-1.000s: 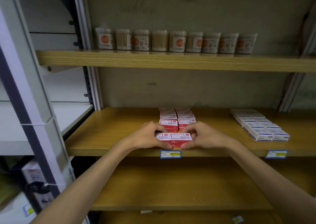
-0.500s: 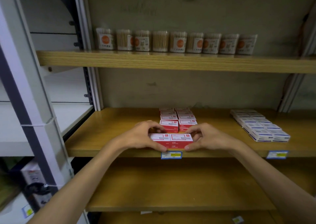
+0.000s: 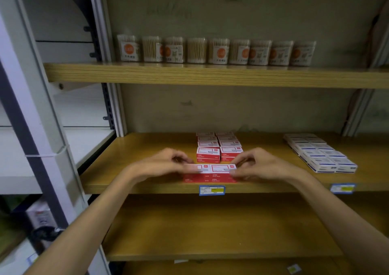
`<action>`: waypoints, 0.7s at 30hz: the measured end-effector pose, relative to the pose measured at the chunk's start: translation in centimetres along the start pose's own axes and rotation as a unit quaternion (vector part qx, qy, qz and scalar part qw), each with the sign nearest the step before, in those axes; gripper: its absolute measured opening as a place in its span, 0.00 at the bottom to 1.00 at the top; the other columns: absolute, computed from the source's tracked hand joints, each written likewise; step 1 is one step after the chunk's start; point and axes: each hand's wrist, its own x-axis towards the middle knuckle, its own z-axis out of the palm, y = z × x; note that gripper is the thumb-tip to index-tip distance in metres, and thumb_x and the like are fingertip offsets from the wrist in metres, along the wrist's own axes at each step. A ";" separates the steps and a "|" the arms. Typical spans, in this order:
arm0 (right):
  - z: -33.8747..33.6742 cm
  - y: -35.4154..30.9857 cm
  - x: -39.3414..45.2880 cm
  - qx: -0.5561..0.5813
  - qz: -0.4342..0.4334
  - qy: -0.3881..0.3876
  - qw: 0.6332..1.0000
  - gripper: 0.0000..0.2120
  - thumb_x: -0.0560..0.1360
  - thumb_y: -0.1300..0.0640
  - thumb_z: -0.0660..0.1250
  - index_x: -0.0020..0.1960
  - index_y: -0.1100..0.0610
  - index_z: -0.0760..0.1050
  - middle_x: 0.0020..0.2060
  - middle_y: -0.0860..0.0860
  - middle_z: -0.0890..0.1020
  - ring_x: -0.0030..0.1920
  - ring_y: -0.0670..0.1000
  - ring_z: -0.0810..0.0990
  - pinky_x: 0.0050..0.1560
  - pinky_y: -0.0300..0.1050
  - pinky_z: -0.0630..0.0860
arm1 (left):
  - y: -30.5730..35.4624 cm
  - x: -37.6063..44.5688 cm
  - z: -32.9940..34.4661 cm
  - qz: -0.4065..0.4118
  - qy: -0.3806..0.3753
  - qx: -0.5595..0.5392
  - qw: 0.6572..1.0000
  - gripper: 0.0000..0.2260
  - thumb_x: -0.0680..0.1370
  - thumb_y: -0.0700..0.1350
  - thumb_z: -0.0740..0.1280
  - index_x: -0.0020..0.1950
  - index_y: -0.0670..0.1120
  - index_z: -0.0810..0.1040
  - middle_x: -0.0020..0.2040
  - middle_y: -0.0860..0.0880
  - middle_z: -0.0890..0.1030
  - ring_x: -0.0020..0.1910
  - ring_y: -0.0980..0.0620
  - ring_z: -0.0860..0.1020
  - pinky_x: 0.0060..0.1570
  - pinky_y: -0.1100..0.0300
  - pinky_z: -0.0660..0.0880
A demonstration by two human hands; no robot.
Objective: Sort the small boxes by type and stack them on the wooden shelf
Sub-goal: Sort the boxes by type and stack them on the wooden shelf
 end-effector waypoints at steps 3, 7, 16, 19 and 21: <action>-0.9 1.2 1.2 0.057 0.030 0.217 0.974 0.06 0.80 0.56 0.68 0.49 0.58 0.82 0.42 0.56 0.84 0.39 0.50 0.82 0.47 0.48 0.82 | 0.4 1.0 -0.1 -0.046 0.093 -0.106 0.989 0.21 0.78 0.63 0.64 0.61 0.50 0.80 0.56 0.52 0.82 0.54 0.54 0.79 0.53 0.58 0.72; -0.6 2.6 3.3 0.011 0.103 0.282 0.954 0.13 0.80 0.51 0.68 0.44 0.60 0.81 0.37 0.56 0.85 0.34 0.49 0.81 0.50 0.50 0.83 | 1.2 2.9 0.9 -0.112 0.137 -0.119 0.977 0.18 0.82 0.57 0.60 0.66 0.49 0.78 0.60 0.52 0.83 0.54 0.58 0.78 0.58 0.54 0.66; 0.7 2.3 4.0 0.077 0.131 0.240 0.959 0.12 0.75 0.50 0.74 0.44 0.60 0.81 0.37 0.53 0.87 0.31 0.46 0.79 0.32 0.38 0.75 | 0.9 3.7 1.6 -0.086 0.137 -0.152 0.975 0.10 0.80 0.51 0.66 0.57 0.49 0.82 0.52 0.53 0.85 0.52 0.57 0.81 0.60 0.56 0.73; 0.5 2.4 3.9 0.095 0.124 0.226 0.962 0.13 0.74 0.50 0.75 0.48 0.60 0.80 0.38 0.53 0.87 0.30 0.46 0.79 0.30 0.37 0.74 | 0.2 4.1 1.2 -0.106 0.157 -0.101 0.977 0.09 0.78 0.51 0.71 0.56 0.50 0.80 0.53 0.53 0.83 0.53 0.57 0.78 0.57 0.57 0.74; 0.3 2.4 4.1 0.089 0.120 0.221 0.964 0.15 0.74 0.48 0.75 0.51 0.59 0.78 0.41 0.53 0.87 0.30 0.46 0.78 0.29 0.36 0.74 | 0.3 4.6 1.2 -0.111 0.156 -0.071 0.979 0.12 0.75 0.52 0.74 0.56 0.51 0.79 0.52 0.55 0.80 0.54 0.56 0.77 0.52 0.59 0.73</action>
